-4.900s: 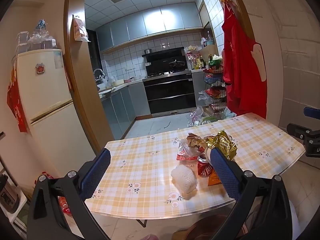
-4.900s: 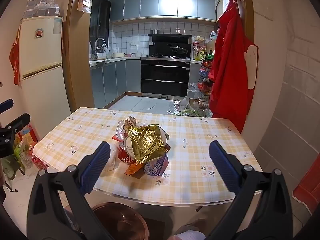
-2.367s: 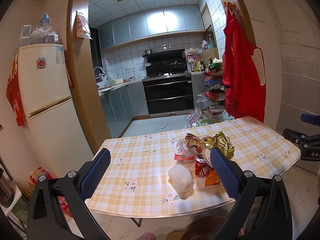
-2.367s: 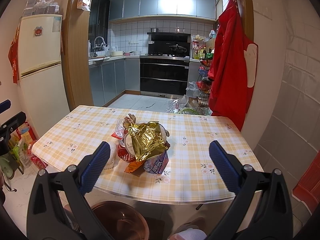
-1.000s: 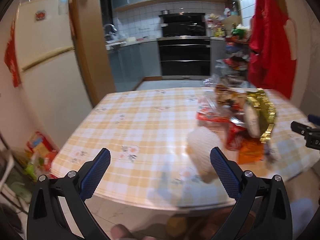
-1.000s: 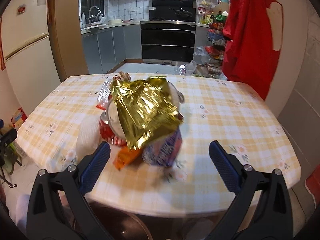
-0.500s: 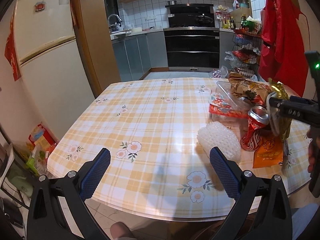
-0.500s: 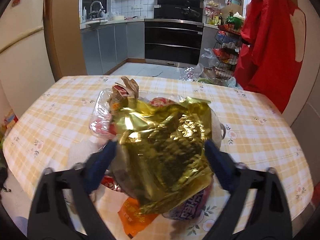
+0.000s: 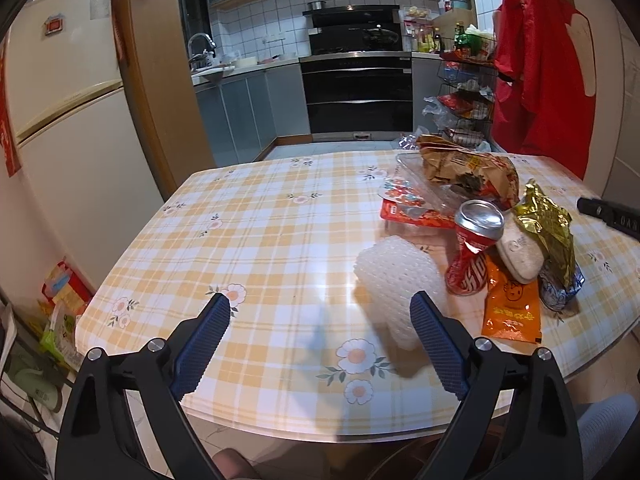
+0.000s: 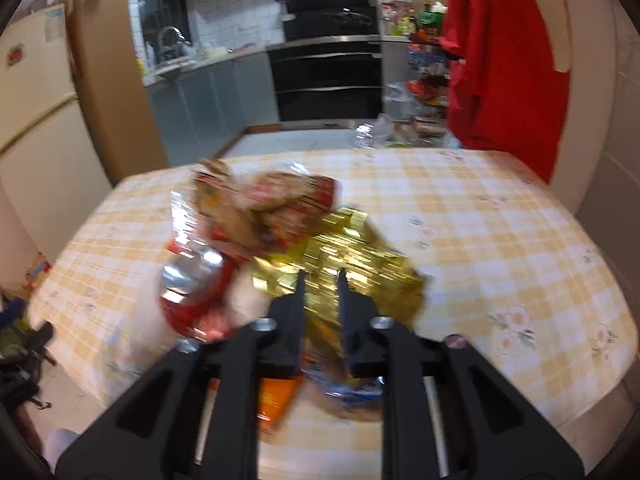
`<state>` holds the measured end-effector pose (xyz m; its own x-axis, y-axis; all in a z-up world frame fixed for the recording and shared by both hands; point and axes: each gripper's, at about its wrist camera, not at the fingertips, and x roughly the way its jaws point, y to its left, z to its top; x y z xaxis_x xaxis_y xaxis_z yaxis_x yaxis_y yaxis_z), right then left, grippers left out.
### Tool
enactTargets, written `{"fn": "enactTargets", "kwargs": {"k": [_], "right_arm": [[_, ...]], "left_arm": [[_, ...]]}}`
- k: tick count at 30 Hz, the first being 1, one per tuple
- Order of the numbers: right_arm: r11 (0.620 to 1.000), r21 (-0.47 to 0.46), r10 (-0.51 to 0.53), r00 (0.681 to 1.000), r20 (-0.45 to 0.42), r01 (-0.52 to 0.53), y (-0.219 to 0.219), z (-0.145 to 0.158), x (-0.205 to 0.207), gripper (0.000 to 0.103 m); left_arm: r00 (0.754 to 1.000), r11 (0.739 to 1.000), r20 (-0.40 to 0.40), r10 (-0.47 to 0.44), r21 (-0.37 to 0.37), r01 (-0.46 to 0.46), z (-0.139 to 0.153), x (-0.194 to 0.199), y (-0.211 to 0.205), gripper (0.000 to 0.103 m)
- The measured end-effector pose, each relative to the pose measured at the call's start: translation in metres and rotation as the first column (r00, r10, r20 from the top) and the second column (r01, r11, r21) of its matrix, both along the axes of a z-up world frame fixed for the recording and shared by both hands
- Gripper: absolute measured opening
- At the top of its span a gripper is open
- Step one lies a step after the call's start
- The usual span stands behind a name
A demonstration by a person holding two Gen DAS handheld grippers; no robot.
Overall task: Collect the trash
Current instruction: 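Grasp the gold foil bag with the right tool while the left tool approaches the bubble wrap, then lift the gold foil bag with the right tool while the left tool grasps the white bubble wrap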
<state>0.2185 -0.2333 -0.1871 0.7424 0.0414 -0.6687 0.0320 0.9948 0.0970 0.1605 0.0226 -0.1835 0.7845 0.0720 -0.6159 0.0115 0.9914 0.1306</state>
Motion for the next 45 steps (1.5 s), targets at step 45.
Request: {"fn": "enactTargets", "kwargs": {"k": [45], "right_arm": [[0.989,0.040,0.138,0.990,0.024,-0.139,-0.023,-0.022,-0.022,0.054]], "left_arm": [[0.985,0.991,-0.158,-0.070,-0.122,0.051,-0.050,0.047,-0.034,0.086]]}}
